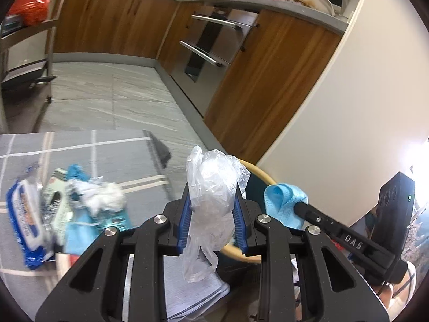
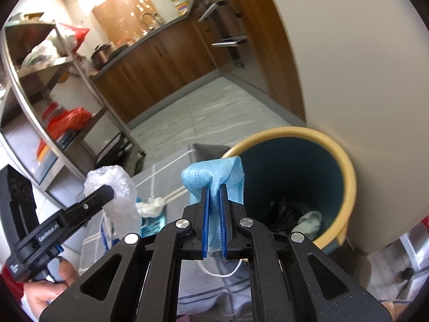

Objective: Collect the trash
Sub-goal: 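Carry the clear bag and blue mask over the bin and open both grippers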

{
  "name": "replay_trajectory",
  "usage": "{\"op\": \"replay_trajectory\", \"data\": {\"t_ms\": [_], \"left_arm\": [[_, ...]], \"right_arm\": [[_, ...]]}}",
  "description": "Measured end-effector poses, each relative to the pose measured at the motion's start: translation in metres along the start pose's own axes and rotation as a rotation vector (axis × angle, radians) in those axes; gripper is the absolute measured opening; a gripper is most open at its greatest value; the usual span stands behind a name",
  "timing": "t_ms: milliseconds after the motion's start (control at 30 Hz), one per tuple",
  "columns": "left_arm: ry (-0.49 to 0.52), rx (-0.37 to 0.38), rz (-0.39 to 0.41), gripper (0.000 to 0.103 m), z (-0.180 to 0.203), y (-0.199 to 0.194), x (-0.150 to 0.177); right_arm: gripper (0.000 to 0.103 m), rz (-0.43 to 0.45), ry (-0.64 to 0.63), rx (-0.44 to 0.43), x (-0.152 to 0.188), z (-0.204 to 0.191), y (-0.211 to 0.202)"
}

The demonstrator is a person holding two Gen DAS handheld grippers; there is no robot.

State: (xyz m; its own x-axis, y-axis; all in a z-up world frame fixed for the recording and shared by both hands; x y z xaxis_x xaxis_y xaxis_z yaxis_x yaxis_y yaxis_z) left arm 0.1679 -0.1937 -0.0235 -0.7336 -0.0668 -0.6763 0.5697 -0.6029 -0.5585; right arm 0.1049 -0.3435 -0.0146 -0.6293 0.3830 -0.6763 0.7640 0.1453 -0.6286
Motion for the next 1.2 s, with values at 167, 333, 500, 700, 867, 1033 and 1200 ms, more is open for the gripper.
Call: {"op": "replay_trajectory", "data": {"t_ms": [167, 333, 500, 700, 867, 1033, 1200], "left_arm": [[0.005, 0.048, -0.035, 0.027, 0.029, 0.032, 0.000], [-0.031, 0.086, -0.069, 0.027, 0.046, 0.068, 0.000], [-0.078, 0.122, -0.102, 0.027, 0.053, 0.098, 0.001], [-0.116, 0.113, -0.158, 0.028, 0.046, 0.140, 0.013], [-0.105, 0.082, -0.199, 0.032, 0.035, 0.155, 0.026], [-0.087, 0.069, -0.197, 0.044, 0.031, 0.150, 0.032], [-0.073, 0.072, -0.165, 0.059, 0.031, 0.133, 0.026]], "right_arm": [[0.008, 0.010, 0.037, 0.034, -0.001, 0.025, -0.001], [0.008, 0.016, 0.076, 0.064, -0.003, 0.048, 0.002], [0.008, 0.018, 0.113, 0.089, -0.002, 0.064, 0.009], [0.008, -0.010, 0.142, 0.109, 0.006, 0.077, 0.024], [0.010, -0.062, 0.130, 0.145, 0.013, 0.081, 0.038], [0.024, -0.075, 0.138, 0.172, 0.016, 0.083, 0.040], [0.034, -0.046, 0.132, 0.167, 0.011, 0.079, 0.034]]}}
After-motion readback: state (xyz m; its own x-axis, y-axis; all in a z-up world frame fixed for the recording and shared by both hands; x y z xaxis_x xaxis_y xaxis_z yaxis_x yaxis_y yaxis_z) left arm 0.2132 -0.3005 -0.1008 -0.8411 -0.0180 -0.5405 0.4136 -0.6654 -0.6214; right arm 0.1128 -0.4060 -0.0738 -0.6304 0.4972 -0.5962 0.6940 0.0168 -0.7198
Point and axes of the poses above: each gripper's, at about its wrist camera, not at the fingertips, and y roughly the way its jaws point, z to its right, x to its underside, the point moved 8 cm from there along y, roughly the way its jaws point, and after that the axes turned 5 degrees about -y, right-handed, at the moved point
